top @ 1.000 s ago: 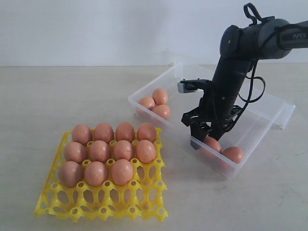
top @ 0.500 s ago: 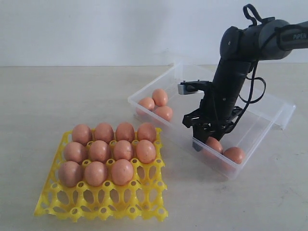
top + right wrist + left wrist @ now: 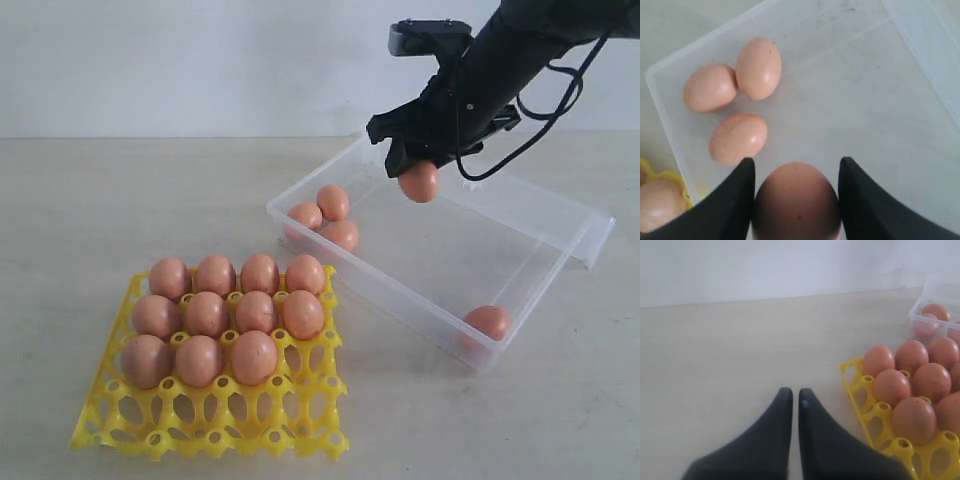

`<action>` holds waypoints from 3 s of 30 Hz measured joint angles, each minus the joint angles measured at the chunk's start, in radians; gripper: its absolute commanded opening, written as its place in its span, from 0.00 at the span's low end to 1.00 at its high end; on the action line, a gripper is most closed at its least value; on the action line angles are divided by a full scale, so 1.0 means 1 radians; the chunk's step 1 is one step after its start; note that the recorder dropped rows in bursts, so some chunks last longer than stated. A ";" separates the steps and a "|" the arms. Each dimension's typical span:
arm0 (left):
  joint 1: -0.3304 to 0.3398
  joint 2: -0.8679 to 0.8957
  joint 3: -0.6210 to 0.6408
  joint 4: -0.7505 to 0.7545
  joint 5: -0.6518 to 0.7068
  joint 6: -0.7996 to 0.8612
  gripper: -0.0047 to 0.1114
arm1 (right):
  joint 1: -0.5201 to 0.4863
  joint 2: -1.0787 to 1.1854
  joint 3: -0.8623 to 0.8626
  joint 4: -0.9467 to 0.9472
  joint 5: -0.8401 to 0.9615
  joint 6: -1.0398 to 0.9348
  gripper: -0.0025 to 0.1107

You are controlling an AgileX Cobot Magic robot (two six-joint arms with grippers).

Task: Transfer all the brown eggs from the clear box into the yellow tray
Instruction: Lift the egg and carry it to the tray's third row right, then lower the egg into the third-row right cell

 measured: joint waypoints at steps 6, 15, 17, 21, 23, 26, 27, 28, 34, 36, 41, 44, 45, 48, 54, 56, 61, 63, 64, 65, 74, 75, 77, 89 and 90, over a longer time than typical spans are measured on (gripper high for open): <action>0.000 0.000 0.000 0.000 0.000 0.000 0.08 | 0.009 -0.082 0.230 0.198 -0.357 -0.004 0.02; 0.000 0.000 0.000 0.000 0.000 0.000 0.08 | 0.175 -0.378 0.671 0.239 -0.984 -0.122 0.02; 0.000 0.000 0.000 0.000 0.000 0.000 0.08 | 0.233 -0.447 0.747 0.238 -1.044 -0.126 0.02; 0.000 0.000 0.000 0.000 0.000 0.000 0.08 | 0.369 -0.561 0.883 0.201 -1.140 -0.058 0.02; 0.000 0.000 0.000 0.000 0.000 0.000 0.08 | 0.453 -0.606 0.953 0.169 -1.209 0.016 0.02; 0.000 0.000 0.000 0.000 0.000 0.000 0.08 | 0.530 -0.635 1.041 0.106 -1.298 0.157 0.02; 0.000 0.000 0.000 0.000 0.000 0.000 0.08 | 0.547 -0.635 1.070 0.065 -1.327 0.216 0.02; 0.000 0.000 0.000 0.000 0.000 0.000 0.08 | 0.555 -0.635 1.098 0.020 -1.352 0.266 0.02; 0.000 0.000 0.000 0.000 0.000 0.000 0.08 | 0.563 -0.578 1.164 -0.298 -1.439 0.437 0.02; 0.000 0.000 0.000 0.000 0.000 0.000 0.08 | 0.563 -0.528 1.164 -0.345 -1.450 0.404 0.02; 0.000 0.000 0.000 0.000 0.000 0.000 0.08 | 0.563 -0.390 1.135 -0.507 -1.499 0.429 0.02; 0.000 0.000 0.000 0.000 0.000 0.000 0.08 | 0.565 -0.322 1.110 -0.619 -1.551 0.483 0.02; 0.000 0.000 0.000 0.000 0.000 0.000 0.08 | 0.565 -0.307 1.104 -0.631 -1.566 0.494 0.02; 0.000 0.000 0.000 0.000 0.000 0.000 0.08 | 0.565 -0.274 1.087 -0.615 -1.598 0.503 0.02; 0.000 0.000 0.000 0.000 0.000 0.000 0.08 | 0.565 -0.264 1.042 -0.453 -1.608 0.450 0.02; 0.000 0.000 0.000 0.000 0.000 0.000 0.08 | 0.565 -0.244 1.020 -0.423 -1.586 0.430 0.02; 0.000 0.000 0.000 0.000 0.000 0.000 0.08 | 0.565 -0.163 0.989 -0.409 -1.558 0.401 0.02; 0.000 0.000 0.000 0.000 0.000 0.000 0.08 | 0.565 -0.151 0.980 -0.405 -1.559 0.419 0.02; 0.000 0.000 0.000 0.000 0.000 0.000 0.08 | 0.565 -0.149 0.978 -0.402 -1.561 0.425 0.02; 0.000 0.000 0.000 0.000 0.000 0.000 0.08 | 0.565 -0.149 0.978 -0.396 -1.566 0.429 0.02; 0.000 0.000 0.000 0.000 0.000 0.000 0.08 | 0.565 -0.149 0.977 -0.318 -1.551 0.439 0.02; 0.000 0.000 0.000 0.000 0.000 0.000 0.08 | 0.565 -0.149 0.977 -0.317 -1.549 0.441 0.02; 0.000 0.000 0.000 0.000 0.000 0.000 0.08 | 0.565 -0.149 0.977 -0.317 -1.548 0.450 0.02; 0.000 0.000 0.000 0.000 0.000 0.000 0.08 | 0.565 -0.149 0.977 -0.315 -1.541 0.464 0.02; 0.000 0.000 0.000 0.000 0.000 0.000 0.08 | 0.565 -0.149 0.977 -0.315 -1.539 0.464 0.02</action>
